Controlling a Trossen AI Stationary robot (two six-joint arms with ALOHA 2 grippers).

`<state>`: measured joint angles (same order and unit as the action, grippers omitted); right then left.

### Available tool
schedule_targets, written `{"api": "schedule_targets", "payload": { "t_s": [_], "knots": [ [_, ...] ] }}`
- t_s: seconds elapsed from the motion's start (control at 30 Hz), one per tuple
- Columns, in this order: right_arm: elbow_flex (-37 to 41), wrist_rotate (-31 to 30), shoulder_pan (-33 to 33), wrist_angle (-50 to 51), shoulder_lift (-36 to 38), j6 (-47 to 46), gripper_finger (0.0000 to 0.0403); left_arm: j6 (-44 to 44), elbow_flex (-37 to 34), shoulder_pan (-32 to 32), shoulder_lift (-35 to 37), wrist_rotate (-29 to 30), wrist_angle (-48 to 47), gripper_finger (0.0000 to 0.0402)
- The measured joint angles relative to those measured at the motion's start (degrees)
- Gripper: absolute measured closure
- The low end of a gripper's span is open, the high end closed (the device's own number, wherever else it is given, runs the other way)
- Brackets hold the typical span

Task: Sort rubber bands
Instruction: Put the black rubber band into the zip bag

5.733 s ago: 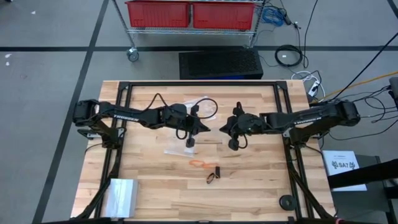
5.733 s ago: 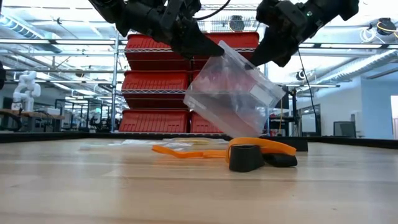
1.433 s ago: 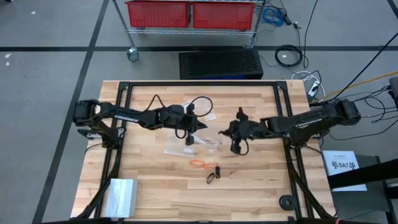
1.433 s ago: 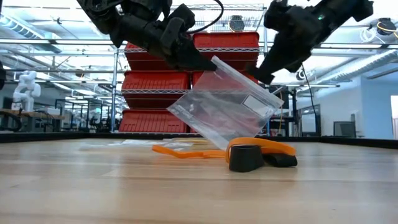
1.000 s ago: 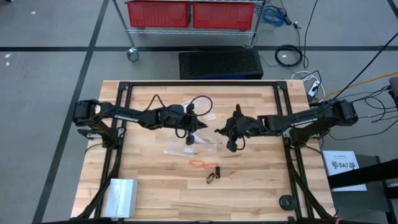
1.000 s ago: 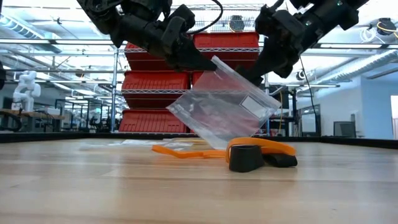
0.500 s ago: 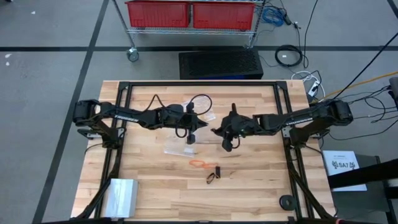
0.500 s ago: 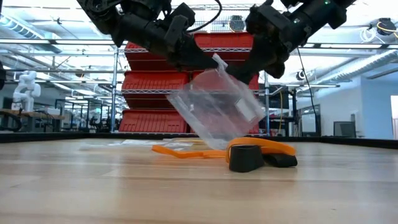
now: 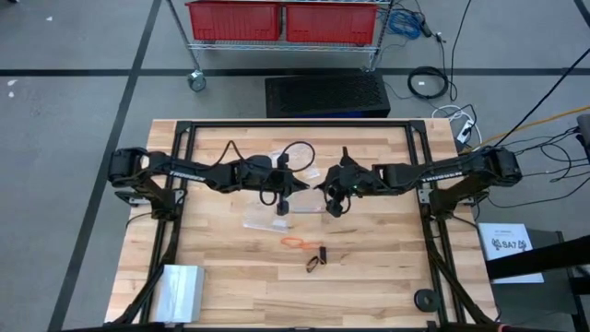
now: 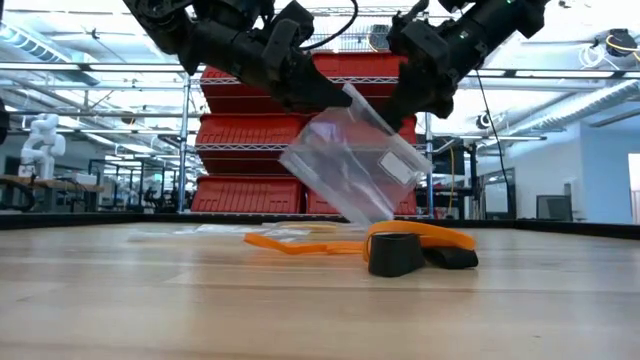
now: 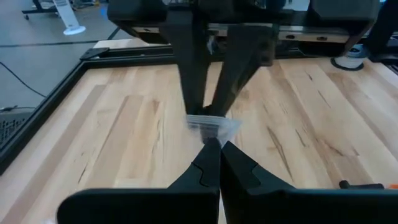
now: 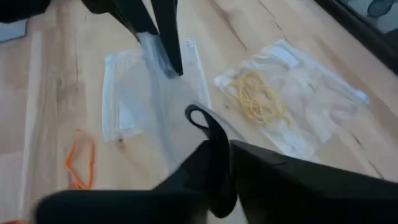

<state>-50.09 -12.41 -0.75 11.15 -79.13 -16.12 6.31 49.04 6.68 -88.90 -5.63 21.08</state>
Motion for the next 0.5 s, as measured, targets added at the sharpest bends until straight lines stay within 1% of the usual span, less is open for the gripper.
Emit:
{"api": "schedule_targets", "payload": {
  "t_s": [0.07, 0.1, 0.3, 0.4, 0.5],
  "knots": [
    [0.0, -0.04, 0.0, -0.23, 0.0, 1.6, 0.0388, 0.0, 0.0, 0.0, 0.0, -0.07, 0.44, 0.0402],
    [0.0, 0.08, 0.0, -0.34, 0.0, 2.63, 0.0394, 0.0, 0.0, 0.0, 0.0, -0.1, 0.81, 0.0402],
    [-0.02, 2.09, -0.04, -3.42, -0.24, 5.47, 0.0395, -0.01, 0.0, -0.04, 0.0, -0.22, 1.19, 0.0402],
    [-0.02, 2.12, -0.09, -4.39, -0.24, 6.46, 0.0385, -0.04, 0.0, -0.04, 0.0, -0.26, 1.41, 0.0402],
    [-0.02, 2.7, -0.09, -4.82, -0.24, 6.99, 0.0353, -0.07, 0.0, -0.07, 0.0, -0.26, 2.84, 0.0402]
  ]
}}
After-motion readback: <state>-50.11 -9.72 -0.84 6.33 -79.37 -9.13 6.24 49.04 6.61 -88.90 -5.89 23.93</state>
